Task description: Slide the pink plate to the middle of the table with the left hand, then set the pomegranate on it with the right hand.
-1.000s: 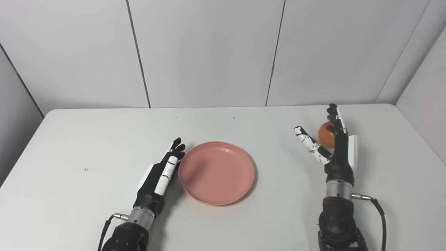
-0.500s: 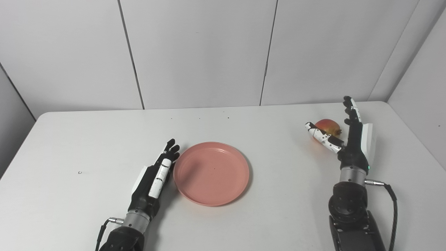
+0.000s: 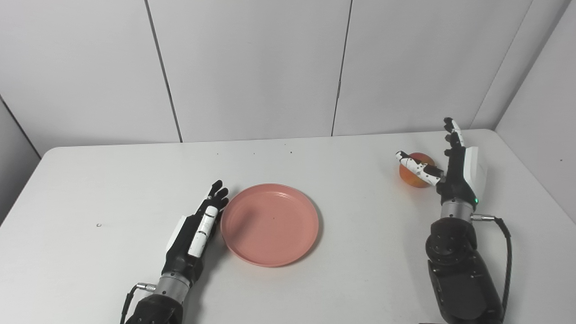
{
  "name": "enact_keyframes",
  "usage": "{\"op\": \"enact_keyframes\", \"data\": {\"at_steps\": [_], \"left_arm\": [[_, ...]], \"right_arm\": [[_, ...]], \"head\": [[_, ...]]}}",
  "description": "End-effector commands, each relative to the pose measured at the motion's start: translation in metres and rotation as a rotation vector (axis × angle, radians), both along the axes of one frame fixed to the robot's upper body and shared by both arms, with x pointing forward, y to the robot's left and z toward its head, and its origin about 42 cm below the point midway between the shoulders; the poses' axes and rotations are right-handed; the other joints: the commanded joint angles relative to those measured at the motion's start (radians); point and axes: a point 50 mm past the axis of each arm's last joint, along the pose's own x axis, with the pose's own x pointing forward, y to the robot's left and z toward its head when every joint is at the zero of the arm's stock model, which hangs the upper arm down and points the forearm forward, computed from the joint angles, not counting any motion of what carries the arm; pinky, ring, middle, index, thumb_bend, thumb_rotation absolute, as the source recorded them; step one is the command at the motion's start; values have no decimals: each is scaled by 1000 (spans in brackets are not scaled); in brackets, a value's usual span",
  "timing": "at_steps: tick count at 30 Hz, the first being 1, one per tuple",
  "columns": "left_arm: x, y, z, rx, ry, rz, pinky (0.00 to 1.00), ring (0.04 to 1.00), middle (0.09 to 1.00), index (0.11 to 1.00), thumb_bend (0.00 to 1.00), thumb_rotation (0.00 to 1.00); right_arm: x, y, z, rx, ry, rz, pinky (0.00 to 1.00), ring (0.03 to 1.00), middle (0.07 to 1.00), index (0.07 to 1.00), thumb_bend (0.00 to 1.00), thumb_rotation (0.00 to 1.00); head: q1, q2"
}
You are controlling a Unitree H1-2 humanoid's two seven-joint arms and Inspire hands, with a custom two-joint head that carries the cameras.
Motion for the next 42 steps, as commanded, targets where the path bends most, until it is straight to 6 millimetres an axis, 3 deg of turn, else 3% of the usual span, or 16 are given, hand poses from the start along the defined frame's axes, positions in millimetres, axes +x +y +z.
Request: {"op": "enact_keyframes", "data": {"at_steps": [1,8,19,26,29,33,36,37,39,42], "left_arm": [[4,-2,11,-10,-44,-14,961,971,974,972,578,959],[4,-2,10,-10,-49,-16,962,970,972,971,573,961],[4,-1,11,-11,-44,-13,965,971,971,969,580,944],[3,-2,12,-4,-44,-11,960,968,970,967,590,950],[3,-2,12,-11,-45,-11,962,969,970,968,575,941],[3,-2,13,-11,-47,-13,954,965,968,967,571,942],[3,-2,12,-12,-44,-15,954,966,969,967,579,943],[3,-2,12,-14,-44,-17,953,966,969,967,581,943],[3,-2,12,-13,-45,-18,956,969,972,968,578,945],[2,-2,13,0,-46,-15,953,969,971,968,577,956]], "right_arm": [[14,-6,26,-11,-53,-1,732,834,868,876,778,322],[27,-10,14,-18,22,2,686,809,872,873,781,323],[33,-10,4,30,63,25,712,826,872,869,792,291],[31,-10,-4,59,71,26,670,789,864,848,778,152],[29,-9,-6,76,64,31,444,581,796,813,740,61],[27,-7,-7,97,38,50,541,628,705,741,702,4],[26,-5,-7,91,22,43,555,611,651,695,666,0],[26,-4,-8,87,12,39,543,598,636,674,650,0],[26,-3,-8,84,-3,33,448,445,538,554,541,0],[24,-1,-7,79,-21,31,342,444,483,518,519,0]], "head": [[0,1],[-1,5],[-1,9],[2,12],[4,12],[5,13],[5,13],[5,13],[5,13],[7,13]]}}
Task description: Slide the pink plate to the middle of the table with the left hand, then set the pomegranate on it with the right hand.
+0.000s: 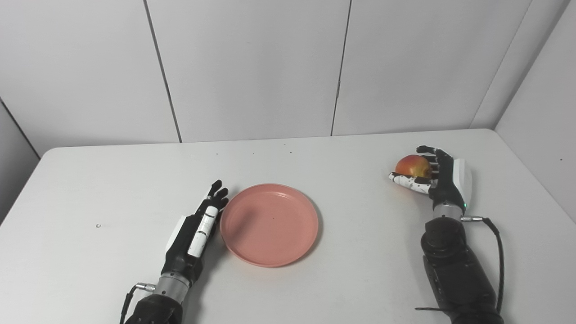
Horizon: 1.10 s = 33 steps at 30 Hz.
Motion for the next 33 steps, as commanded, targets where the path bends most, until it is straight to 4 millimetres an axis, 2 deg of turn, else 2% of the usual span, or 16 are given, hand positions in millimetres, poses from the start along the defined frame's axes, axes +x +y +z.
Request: {"op": "enact_keyframes", "data": {"at_steps": [1,4,7,12,21,30,33], "left_arm": [[3,-2,12,-1,-45,-13,952,968,972,969,579,960],[3,-2,12,-8,-45,-17,953,969,972,969,577,958],[3,-2,12,-14,-40,-16,959,972,975,971,585,943],[3,-3,12,-6,-41,-13,958,973,975,972,578,948],[2,-6,14,8,-49,-9,951,966,968,965,577,959],[-2,-7,17,38,-58,-2,947,964,968,964,580,985],[-2,-7,18,43,-59,1,943,962,966,963,578,993]], "right_arm": [[5,2,21,-20,-118,16,322,404,490,530,513,0],[3,2,20,-16,-131,14,332,389,497,531,511,0],[2,3,19,-10,-138,13,293,443,465,517,516,0],[-1,6,20,-9,-160,18,301,450,483,499,517,0],[-13,21,37,18,-228,67,324,452,493,492,517,0],[-28,47,58,27,-305,187,327,452,483,504,517,0],[-32,55,62,29,-323,222,360,397,510,517,512,0]], "head": [[1,1],[1,2],[3,2],[6,3],[34,13],[47,18],[54,17]]}}
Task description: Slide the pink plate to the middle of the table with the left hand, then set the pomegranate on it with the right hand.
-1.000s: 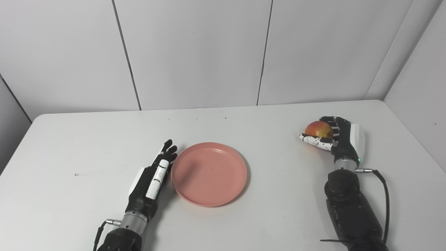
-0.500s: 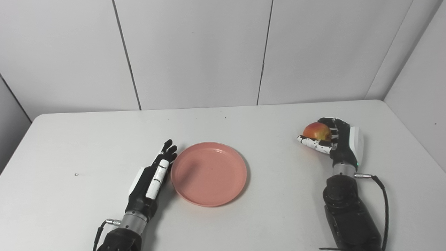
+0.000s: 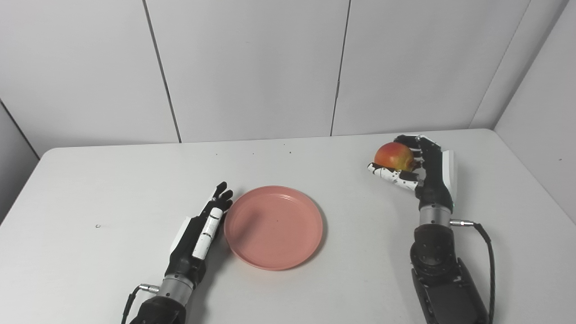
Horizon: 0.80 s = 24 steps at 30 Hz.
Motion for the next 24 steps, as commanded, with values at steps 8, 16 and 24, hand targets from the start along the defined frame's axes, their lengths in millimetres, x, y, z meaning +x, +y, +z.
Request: {"op": "enact_keyframes", "data": {"at_steps": [8,16,24], "left_arm": [[3,-2,14,4,-53,1,941,960,963,961,563,1000],[3,-4,15,13,-50,0,942,962,966,965,567,1000],[3,-4,14,8,-42,-3,949,964,967,964,576,994]], "right_arm": [[-6,28,26,-15,-124,108,430,430,506,504,515,0],[-11,45,19,-17,-115,182,381,412,509,517,513,0],[-18,61,15,-1,-138,248,390,417,494,527,513,0]], "head": [[11,1],[20,0],[24,3]]}}
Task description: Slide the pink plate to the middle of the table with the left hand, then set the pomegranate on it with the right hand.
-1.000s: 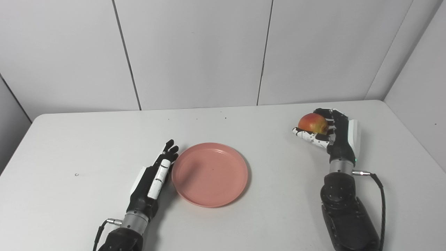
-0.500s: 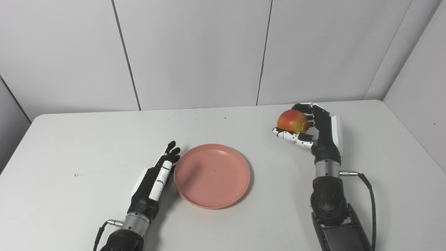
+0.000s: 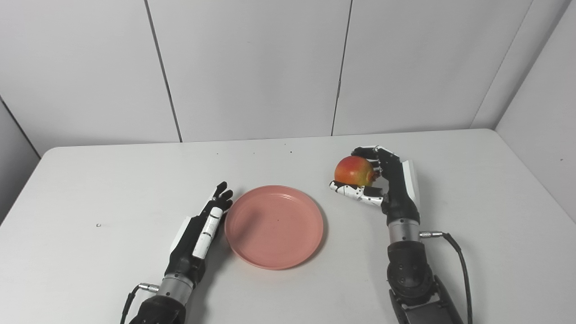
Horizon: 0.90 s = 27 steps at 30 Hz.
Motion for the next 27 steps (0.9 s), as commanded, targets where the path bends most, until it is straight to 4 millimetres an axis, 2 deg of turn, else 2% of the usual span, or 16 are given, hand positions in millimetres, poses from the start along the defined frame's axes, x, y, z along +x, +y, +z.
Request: {"op": "enact_keyframes", "data": {"at_steps": [1,9,16,27], "left_arm": [[3,-4,13,-10,-42,-6,949,964,967,964,577,993],[3,-5,16,-1,-41,-8,949,964,969,965,572,999],[3,-6,16,-4,-35,-7,948,965,971,967,571,993],[4,-9,17,2,-37,-8,944,962,969,964,577,998]], "right_arm": [[0,12,26,14,-133,64,392,418,494,527,513,0],[-5,34,25,12,-137,149,438,440,500,506,515,0],[-8,47,24,-44,-130,180,392,417,487,532,513,0],[-19,70,18,-34,-127,296,400,423,492,527,513,0]], "head": [[1,0],[5,4],[9,7],[15,11]]}}
